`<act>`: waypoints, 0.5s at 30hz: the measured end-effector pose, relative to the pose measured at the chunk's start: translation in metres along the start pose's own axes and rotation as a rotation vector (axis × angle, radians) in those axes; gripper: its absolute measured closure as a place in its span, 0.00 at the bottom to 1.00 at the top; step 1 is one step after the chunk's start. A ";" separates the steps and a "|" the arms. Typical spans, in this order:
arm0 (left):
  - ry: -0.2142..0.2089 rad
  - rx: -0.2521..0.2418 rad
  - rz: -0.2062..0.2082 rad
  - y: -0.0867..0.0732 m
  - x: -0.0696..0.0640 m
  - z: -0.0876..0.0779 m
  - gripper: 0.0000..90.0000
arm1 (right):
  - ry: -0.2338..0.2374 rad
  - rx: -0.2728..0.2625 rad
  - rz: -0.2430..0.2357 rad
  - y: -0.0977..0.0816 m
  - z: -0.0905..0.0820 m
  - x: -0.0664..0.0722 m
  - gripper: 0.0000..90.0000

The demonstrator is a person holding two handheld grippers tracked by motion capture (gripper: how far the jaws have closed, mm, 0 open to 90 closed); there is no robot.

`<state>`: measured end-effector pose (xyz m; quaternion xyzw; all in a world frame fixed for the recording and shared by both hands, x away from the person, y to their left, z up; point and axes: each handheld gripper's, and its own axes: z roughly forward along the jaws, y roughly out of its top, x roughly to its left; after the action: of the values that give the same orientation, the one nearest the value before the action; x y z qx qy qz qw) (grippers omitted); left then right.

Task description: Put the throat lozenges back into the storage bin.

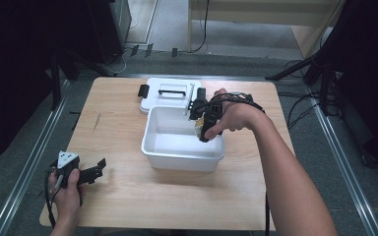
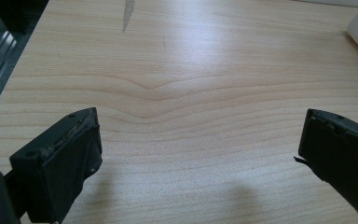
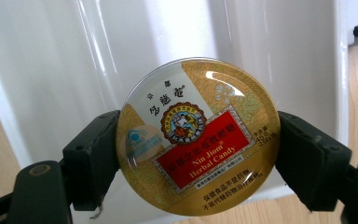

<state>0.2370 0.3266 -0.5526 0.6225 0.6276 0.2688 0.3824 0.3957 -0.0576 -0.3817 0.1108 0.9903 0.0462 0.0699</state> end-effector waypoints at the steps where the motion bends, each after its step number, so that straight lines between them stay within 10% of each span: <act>1: -0.001 0.000 0.000 0.000 0.000 0.000 0.00 | 0.001 -0.002 -0.005 0.000 0.001 0.000 0.23; 15: -0.001 0.000 -0.002 0.000 0.000 0.000 0.00 | -0.011 -0.004 -0.058 -0.003 0.024 0.001 0.23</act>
<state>0.2372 0.3267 -0.5527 0.6219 0.6281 0.2683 0.3831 0.3981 -0.0586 -0.4062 0.0820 0.9926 0.0453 0.0770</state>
